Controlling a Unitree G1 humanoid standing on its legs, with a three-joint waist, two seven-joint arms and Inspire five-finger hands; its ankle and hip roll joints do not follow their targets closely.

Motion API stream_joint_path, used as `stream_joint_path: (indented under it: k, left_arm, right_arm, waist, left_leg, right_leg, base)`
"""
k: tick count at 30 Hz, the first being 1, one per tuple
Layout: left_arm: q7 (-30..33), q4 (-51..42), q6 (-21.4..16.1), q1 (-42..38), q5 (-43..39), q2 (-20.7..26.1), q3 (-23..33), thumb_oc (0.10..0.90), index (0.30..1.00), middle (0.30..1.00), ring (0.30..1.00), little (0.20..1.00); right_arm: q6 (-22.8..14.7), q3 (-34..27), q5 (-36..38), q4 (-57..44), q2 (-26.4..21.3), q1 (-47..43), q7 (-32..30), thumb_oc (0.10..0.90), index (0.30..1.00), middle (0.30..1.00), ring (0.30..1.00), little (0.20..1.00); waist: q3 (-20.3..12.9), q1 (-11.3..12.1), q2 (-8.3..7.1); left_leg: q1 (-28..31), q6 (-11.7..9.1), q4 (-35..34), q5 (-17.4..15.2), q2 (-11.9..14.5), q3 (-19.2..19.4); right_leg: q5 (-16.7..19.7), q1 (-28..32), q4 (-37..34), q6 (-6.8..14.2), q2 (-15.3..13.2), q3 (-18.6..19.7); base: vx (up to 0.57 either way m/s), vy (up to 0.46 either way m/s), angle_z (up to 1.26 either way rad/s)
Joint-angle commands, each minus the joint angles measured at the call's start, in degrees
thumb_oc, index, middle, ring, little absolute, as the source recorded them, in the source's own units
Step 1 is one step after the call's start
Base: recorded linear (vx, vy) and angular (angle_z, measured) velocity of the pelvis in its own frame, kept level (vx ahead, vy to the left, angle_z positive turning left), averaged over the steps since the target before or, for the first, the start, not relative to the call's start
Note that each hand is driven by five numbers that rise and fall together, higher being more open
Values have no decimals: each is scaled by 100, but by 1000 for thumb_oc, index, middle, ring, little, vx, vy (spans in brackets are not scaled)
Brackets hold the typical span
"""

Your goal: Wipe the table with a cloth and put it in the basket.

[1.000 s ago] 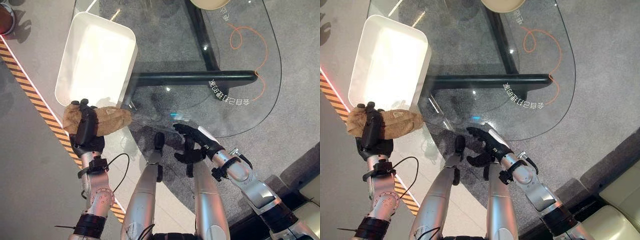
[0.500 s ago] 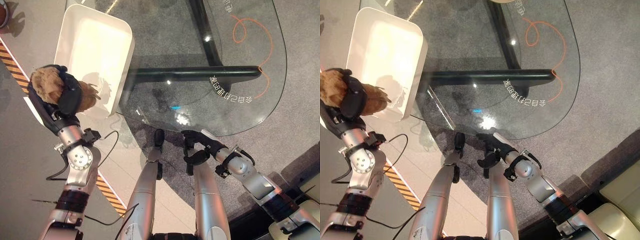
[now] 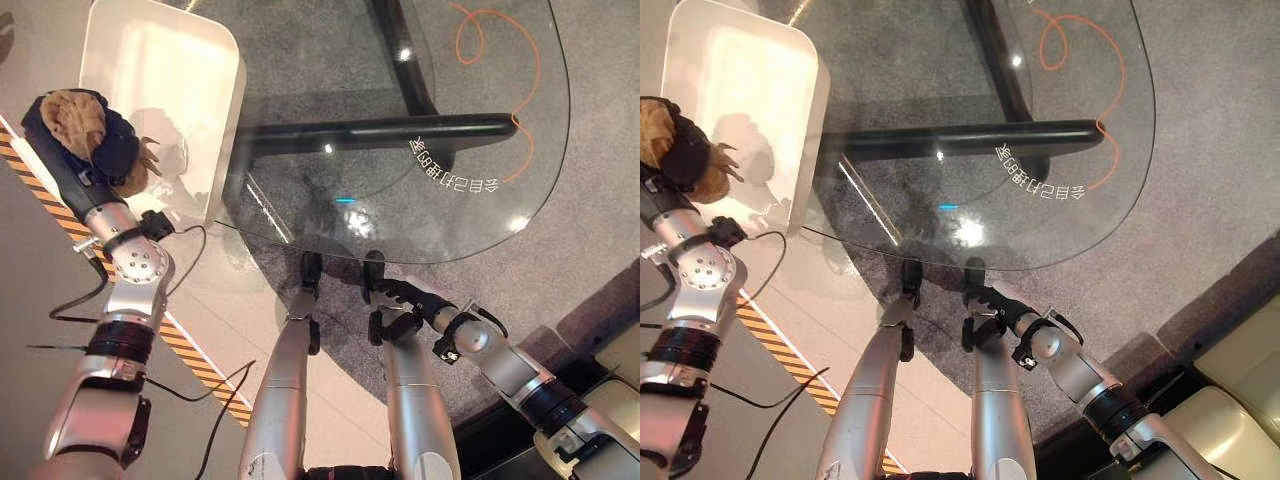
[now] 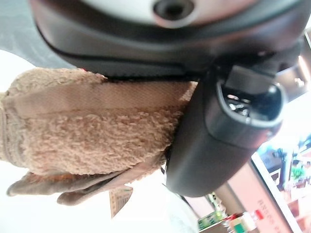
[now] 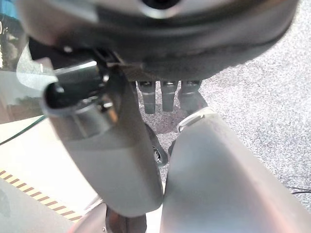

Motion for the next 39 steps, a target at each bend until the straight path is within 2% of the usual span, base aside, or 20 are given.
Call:
stream_joint_path:
  k: [1,9,13,15,18,21,29,32,34,36,37,39]
  left_arm:
    - [343,83,-37,-665,179,909,178,100,300,300,300,200]
    - [250,904,302,-1280,94,1178,-234,100,300,300,300,200]
    - [230,1236,489,-1470,348,1235,-341,100,300,300,300,200]
    - [152,1446,716,-1606,517,1313,-468,100,300,300,300,200]
    - [-94,1817,1240,-1826,361,1354,-635,100,300,300,300,200]
    - [-215,2151,1580,-2006,230,1362,-796,100,300,300,300,200]
    - [-619,2397,1583,-2411,71,1295,-1129,100,300,300,300,200]
    - [-1119,2426,1804,-2535,-90,1225,-1269,100,300,300,300,200]
    - [-1342,2452,1963,-2554,-186,1188,-1311,262,439,439,439,362]
    - [-1500,2438,2065,-2543,-234,1139,-1347,523,662,662,662,623]
    - [-1579,2439,2114,-2533,-281,1124,-1353,800,900,900,900,900]
    - [-1676,2417,2159,-2548,-356,1116,-1391,800,900,900,900,900]
  right_arm:
    - [-72,470,196,-92,145,351,-22,800,900,900,900,900]
    - [-103,585,311,-105,181,303,-38,800,900,900,900,900]
    - [-97,643,360,-81,243,241,-89,800,900,900,900,900]
    - [-91,645,381,-94,240,204,-101,800,900,900,900,900]
    - [-87,655,408,-92,234,127,-100,800,900,900,900,900]
    - [-147,697,501,-53,206,46,-109,800,900,900,900,900]
    - [-189,816,633,-39,239,-108,-138,800,900,900,900,900]
    - [-265,826,650,27,291,-146,-173,800,900,900,900,900]
    - [-267,826,654,22,302,-155,-171,800,900,900,900,900]
    - [-241,813,619,-1,329,-158,-163,800,900,900,900,900]
    - [-234,801,616,-6,330,-160,-153,800,900,900,900,900]
    - [-233,779,609,-16,342,-157,-154,800,900,900,900,900]
  waist:
    - [-152,-63,-175]
    - [-152,-164,-333]
    - [-152,-187,-384]
    - [-152,-204,-403]
    - [-152,-237,-441]
    - [-152,-281,-482]
    - [-152,-321,-596]
    - [-152,-330,-623]
    - [-152,-336,-628]
    - [-152,-342,-622]
    - [-152,-346,-618]
    - [-152,-355,-619]
  left_leg:
    - [-163,258,586,-624,-116,441]
    - [-408,283,671,-701,-74,451]
    - [-515,276,714,-734,-64,437]
    - [-590,271,733,-738,-64,423]
    - [-708,261,743,-728,-66,399]
    - [-774,266,751,-728,-61,386]
    - [-856,262,765,-726,-55,345]
    - [-868,263,766,-728,-69,326]
    - [-867,264,758,-725,-74,320]
    - [-867,272,735,-711,-85,319]
    - [-856,273,721,-704,-89,322]
    - [-860,276,722,-701,-90,329]
  right_leg:
    - [343,-9,-568,228,132,12]
    - [470,-261,-574,324,167,10]
    - [499,-353,-579,342,173,-14]
    - [518,-423,-568,349,182,-22]
    - [551,-522,-571,369,202,-20]
    - [583,-594,-558,390,225,5]
    - [649,-634,-582,425,262,-31]
    - [675,-645,-580,442,276,-44]
    - [681,-649,-579,446,280,-47]
    - [700,-666,-583,448,287,-45]
    - [707,-662,-593,449,287,-44]
    - [720,-666,-599,450,290,-40]
  base:
    - [0,0,0]
    - [2,1,0]
    - [10,6,-4]
    - [0,0,0]
    - [0,0,0]
    - [0,0,0]
    - [0,0,0]
    - [-10,-34,1]
    - [-2,-8,2]
    - [-4,-9,4]
    - [0,0,0]
    - [0,0,0]
